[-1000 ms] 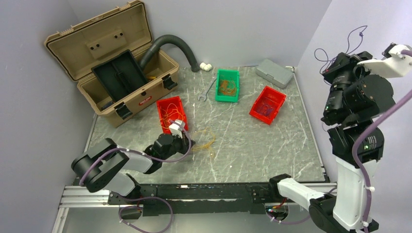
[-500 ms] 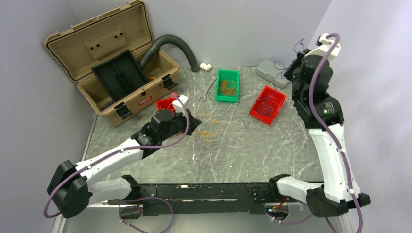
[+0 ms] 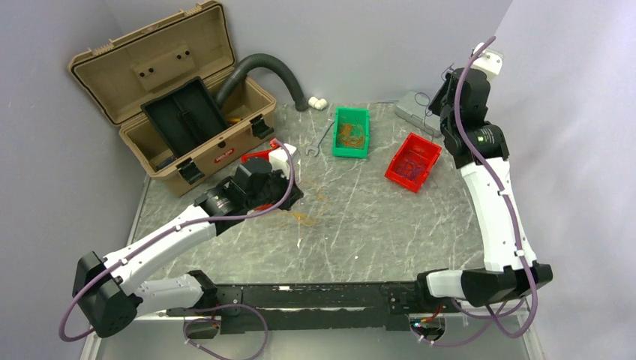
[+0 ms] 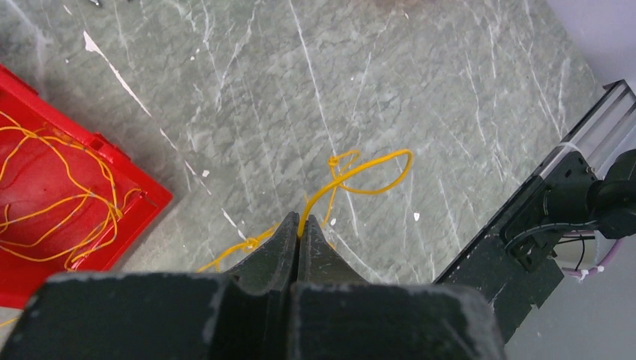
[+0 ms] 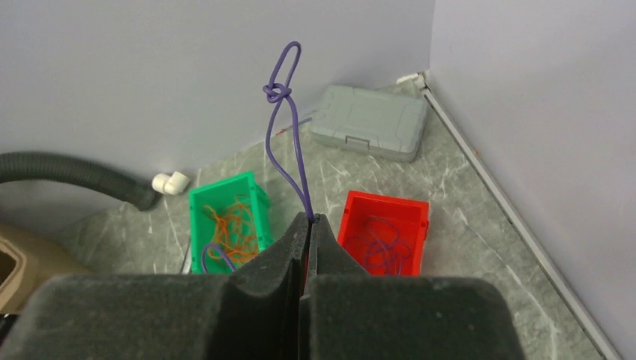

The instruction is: Untangle the cables

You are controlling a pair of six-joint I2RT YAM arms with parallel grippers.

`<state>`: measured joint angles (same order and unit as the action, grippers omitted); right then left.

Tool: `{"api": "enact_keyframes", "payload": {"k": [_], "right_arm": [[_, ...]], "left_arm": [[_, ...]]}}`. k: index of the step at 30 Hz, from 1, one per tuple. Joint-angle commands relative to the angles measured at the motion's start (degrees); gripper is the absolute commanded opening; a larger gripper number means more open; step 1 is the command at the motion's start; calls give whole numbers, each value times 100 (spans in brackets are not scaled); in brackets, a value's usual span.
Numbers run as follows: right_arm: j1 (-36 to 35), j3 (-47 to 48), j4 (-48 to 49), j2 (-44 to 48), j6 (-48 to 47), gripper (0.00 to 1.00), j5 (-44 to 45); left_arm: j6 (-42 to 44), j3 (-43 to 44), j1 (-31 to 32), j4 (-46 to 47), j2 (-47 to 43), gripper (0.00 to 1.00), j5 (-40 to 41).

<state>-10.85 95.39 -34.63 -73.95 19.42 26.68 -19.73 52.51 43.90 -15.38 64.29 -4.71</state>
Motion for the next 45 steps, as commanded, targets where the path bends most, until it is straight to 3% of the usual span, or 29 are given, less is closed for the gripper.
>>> {"api": "enact_keyframes", "payload": {"k": [1,12,25,38,45], "right_arm": [[344,-84,162,-14,191,0,-414],[1037,-867,428,4,506,0,-960],[1316,-1549,651,-83,739,0,-1121],[1381,493,106,-643,527,0,-1164],[1507,688,150,-906,445,0,-1084]], "left_arm": [[71,346,-9,-337,-255,0,29],[0,451,-6,-444,-443,0,1],[3,533,-8,-478,-473,0,-22],[80,554,-5,-521,-531,0,32],[135,562,-12,-578,-530,0,62]]}}
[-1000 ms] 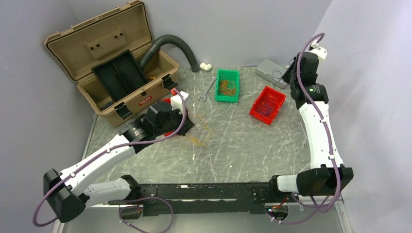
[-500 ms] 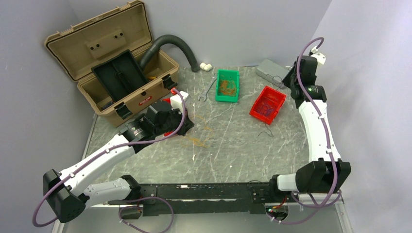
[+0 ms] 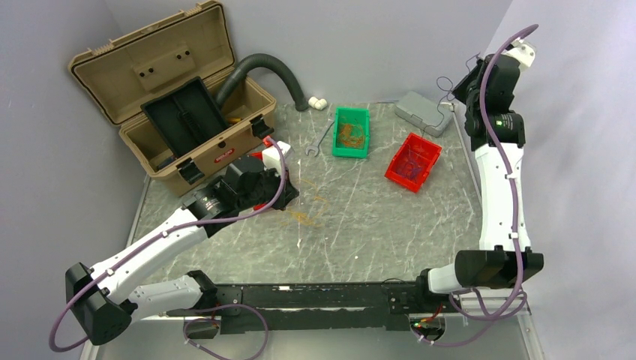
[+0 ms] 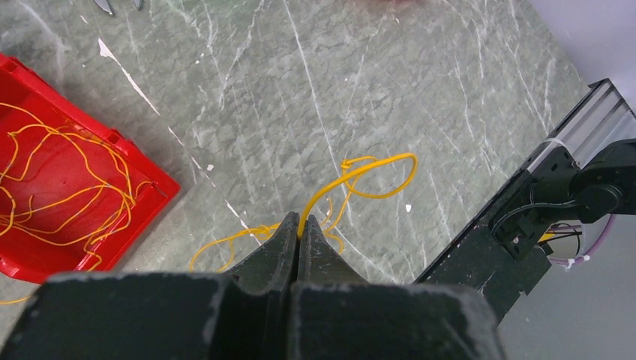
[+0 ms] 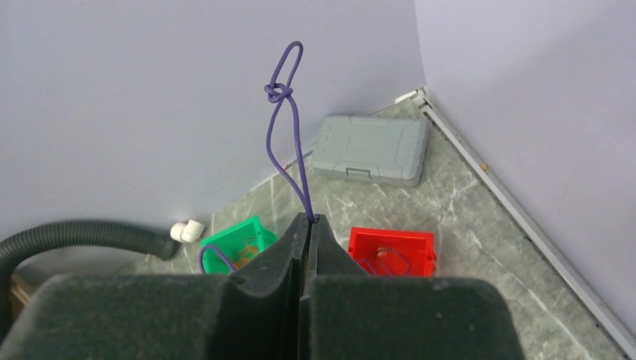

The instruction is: Untangle the cables

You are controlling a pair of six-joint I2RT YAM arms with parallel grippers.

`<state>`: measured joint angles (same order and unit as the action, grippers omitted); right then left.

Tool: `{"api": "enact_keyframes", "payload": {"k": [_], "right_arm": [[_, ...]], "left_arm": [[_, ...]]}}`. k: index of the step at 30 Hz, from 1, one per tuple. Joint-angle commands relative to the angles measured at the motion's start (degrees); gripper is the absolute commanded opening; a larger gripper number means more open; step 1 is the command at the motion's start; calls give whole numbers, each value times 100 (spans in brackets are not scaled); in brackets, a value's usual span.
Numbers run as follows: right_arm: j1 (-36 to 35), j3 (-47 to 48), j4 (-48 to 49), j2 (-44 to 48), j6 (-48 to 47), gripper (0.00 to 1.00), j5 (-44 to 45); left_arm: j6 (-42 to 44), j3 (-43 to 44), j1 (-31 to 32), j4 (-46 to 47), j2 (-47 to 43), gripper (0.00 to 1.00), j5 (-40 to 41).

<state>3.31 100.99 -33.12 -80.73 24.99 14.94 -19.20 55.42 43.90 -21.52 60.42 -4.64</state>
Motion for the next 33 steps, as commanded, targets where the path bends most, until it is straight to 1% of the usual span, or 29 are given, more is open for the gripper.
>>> {"api": "enact_keyframes", "payload": {"k": [1,6,10,14,19,25,33], "right_arm": [[100,89,44,-261,-110,0,92],[117,-369,310,-400,-66,0,16],[122,-1055,606,-443,-30,0,-129],[122,-1936,923,-490,61,0,-267],[117,-2509,1116,-833,130,0,-318],[118,-2753,1225,-1586,241,0,-359],[109,-2461,1111,-2777,415,0,-281]], "left_arm": [[86,276,-12,34,-145,0,58],[95,275,-11,28,-162,0,88],[76,273,-11,28,-146,0,78],[61,263,-9,50,-128,0,69],[74,296,-12,46,-75,0,37],[46,288,-7,77,-53,0,13],[83,276,-12,0,-118,0,81]]}}
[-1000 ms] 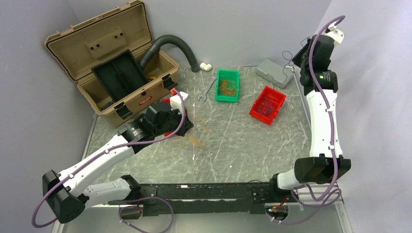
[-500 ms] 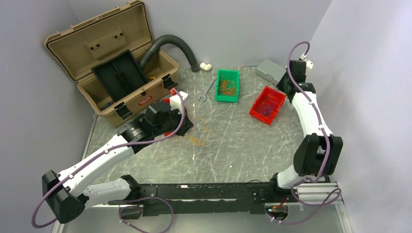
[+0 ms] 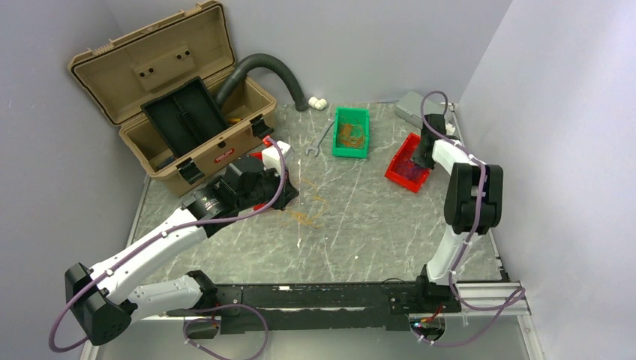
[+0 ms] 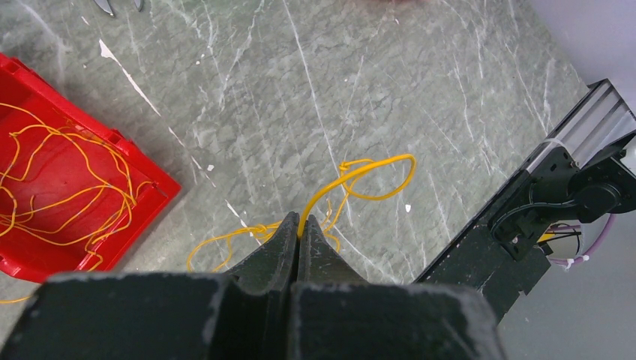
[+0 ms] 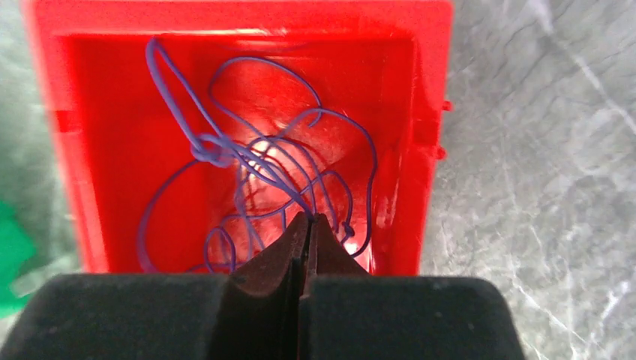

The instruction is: Untangle the cables

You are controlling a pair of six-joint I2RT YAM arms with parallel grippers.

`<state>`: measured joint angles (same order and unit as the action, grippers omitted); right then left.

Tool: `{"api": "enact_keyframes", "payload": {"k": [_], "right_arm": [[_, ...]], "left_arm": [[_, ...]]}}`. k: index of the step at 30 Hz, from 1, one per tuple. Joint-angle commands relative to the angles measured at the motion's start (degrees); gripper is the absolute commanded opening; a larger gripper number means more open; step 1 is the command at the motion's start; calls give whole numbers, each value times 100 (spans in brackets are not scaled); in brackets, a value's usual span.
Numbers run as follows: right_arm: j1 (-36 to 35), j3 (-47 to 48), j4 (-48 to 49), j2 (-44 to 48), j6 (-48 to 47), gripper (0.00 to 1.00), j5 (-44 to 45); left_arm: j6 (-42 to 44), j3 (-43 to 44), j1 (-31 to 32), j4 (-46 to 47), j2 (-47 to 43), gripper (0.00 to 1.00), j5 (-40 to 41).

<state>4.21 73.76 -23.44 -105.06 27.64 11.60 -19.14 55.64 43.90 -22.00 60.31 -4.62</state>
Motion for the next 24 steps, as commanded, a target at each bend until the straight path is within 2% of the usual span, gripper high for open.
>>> {"api": "enact_keyframes", "payload": {"k": [1,5,8,11,14,19,24], "right_arm": [[19,327,96,-440,149,0,72],[15,456,-35,-483,63,0,94],[-64,448,-149,-144,-78,8,275],[-92,278,-111,402,-166,33,313],[-99,78,-82,967,-193,51,248],[-108,-214,-94,1587,-271,69,-186],[-204,-705,54,2261,-312,77,-639]], "left_arm": [[89,249,-6,41,-115,0,91],[103,254,-11,-6,-125,0,121],[94,230,-10,-2,-134,0,128],[94,204,-12,42,-121,0,116],[86,227,-7,54,-78,0,92],[77,288,-13,24,-7,0,68],[56,247,-13,32,-7,0,55]]}}
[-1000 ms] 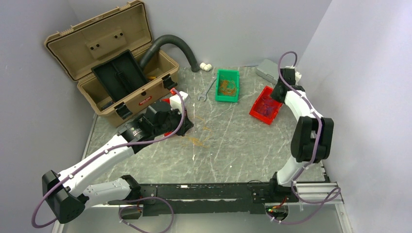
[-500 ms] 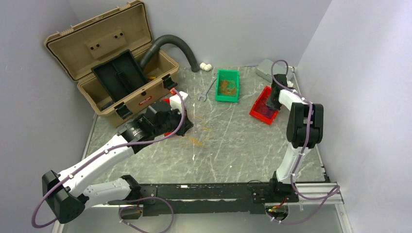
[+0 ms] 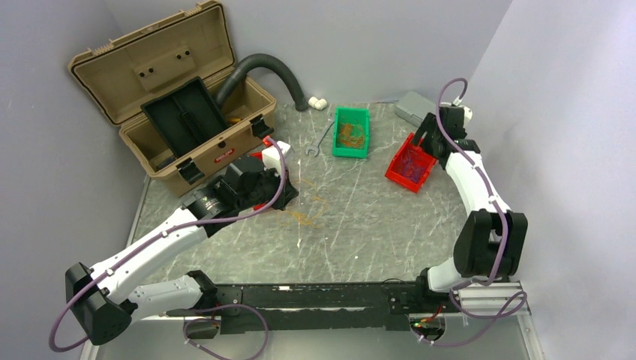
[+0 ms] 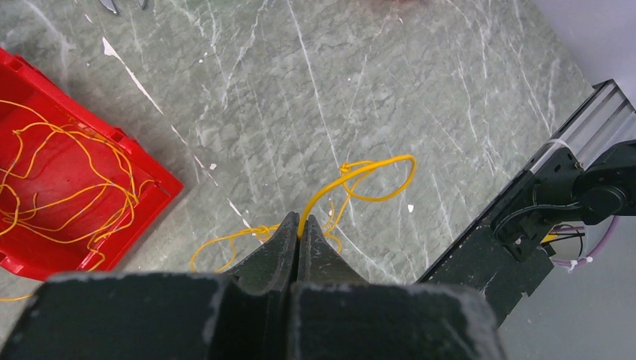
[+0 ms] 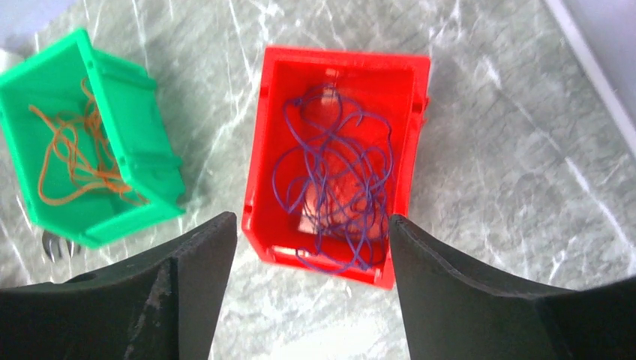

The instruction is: Untangle the cables

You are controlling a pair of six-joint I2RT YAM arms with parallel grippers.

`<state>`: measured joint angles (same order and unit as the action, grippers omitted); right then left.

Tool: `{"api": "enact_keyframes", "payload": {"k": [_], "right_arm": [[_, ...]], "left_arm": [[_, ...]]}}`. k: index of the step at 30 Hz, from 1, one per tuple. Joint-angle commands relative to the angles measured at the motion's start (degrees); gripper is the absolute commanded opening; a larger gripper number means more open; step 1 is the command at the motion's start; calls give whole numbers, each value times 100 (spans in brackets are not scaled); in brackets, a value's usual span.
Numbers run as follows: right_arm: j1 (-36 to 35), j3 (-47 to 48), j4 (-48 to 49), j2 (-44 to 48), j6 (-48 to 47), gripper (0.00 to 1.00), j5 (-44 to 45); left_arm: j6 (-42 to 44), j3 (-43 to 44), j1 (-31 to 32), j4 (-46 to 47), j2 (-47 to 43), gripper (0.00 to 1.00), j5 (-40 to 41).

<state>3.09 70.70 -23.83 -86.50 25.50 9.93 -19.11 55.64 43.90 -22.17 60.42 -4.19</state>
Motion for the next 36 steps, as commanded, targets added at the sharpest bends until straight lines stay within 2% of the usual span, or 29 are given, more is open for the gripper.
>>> {"api": "enact_keyframes", "payload": {"k": [1,8,12,19,24,29,36], "right_arm": [[-144,-509,147,579,-124,78,-625],[-1276,-1157,405,1135,-590,84,-1737],[-1995,-1964,1406,1523,-614,86,-2534],[-2774,-2879,2734,1775,-315,84,-3225],[-3021,-3019,2993,1868,-357,84,-3096],[-3025,-3175,3107,2194,-361,84,-2859],[-3021,-3243,3018,2627,-393,84,-2506]], "left_arm": [[52,235,-12,56,-14,0,0],[159,165,-11,221,13,0,-273],[221,226,-9,169,-17,0,-131],[348,842,-19,-426,2,0,687],[644,1596,-19,-810,150,0,975],[954,2266,-99,-1183,451,0,1860],[1119,2575,-580,-846,937,0,2635]]}}
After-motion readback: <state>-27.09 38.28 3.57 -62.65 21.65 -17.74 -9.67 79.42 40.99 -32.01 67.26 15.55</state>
